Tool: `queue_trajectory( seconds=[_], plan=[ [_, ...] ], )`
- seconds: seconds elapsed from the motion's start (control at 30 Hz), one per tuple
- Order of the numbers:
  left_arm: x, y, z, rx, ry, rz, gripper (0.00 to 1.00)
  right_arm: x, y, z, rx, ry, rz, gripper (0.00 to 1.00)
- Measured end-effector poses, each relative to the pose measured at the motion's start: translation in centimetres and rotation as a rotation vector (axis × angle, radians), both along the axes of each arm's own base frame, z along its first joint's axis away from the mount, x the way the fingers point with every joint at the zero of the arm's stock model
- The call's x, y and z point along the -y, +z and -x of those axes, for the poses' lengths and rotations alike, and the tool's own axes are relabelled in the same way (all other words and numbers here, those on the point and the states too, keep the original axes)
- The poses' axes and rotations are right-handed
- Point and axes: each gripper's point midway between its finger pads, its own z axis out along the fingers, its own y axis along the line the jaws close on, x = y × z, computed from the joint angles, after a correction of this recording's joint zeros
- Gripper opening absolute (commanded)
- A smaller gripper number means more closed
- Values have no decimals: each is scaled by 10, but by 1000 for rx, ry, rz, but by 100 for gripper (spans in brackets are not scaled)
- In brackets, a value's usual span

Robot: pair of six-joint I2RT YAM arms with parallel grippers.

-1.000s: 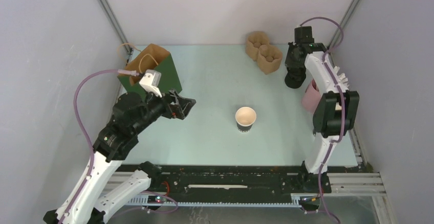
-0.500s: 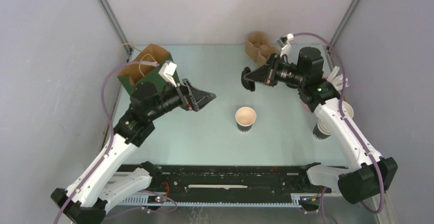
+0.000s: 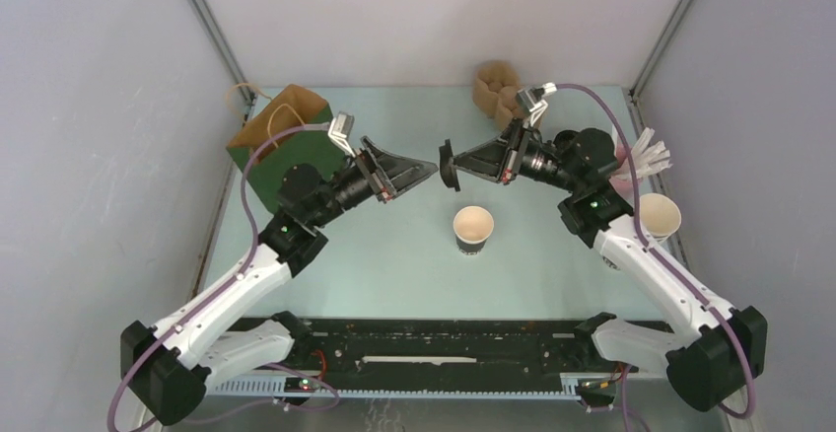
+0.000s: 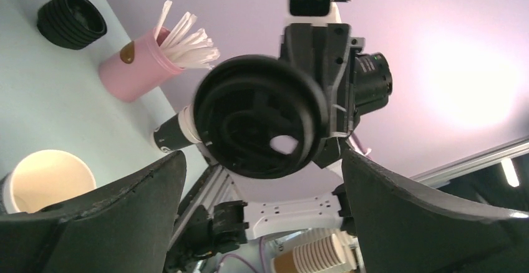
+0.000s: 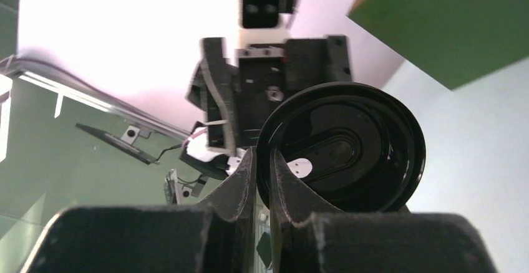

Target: Pack the takeout coffee

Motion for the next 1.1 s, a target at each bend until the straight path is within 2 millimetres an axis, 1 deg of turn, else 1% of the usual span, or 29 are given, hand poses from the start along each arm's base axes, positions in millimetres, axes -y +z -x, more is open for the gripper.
queue_trajectory(
  seconds=[0.13,0.23,0.37,0.5,0.6,0.9,1.03,1.1],
  plan=[
    [-2,-3,1,-59,0,66,100,5,28,12,71,-1,-77,15],
    [0,-2,-1,-92,-9,102,100,4,38,17,91,11,-112,15],
    [4,10,-1,-98,-34,168,100,2,38,20,86,25,-126,15],
    [4,25,3,-87,-65,228,100,-1,37,22,84,35,-130,15],
    [3,31,6,-82,-78,254,99,-4,37,23,86,42,-134,15],
    [8,24,5,-119,-86,245,100,-7,35,22,79,39,-135,15],
    [10,17,3,-139,-81,222,94,-7,34,21,79,37,-135,14],
    [10,15,3,-146,-81,216,93,-7,34,21,78,37,-135,14]
  ],
)
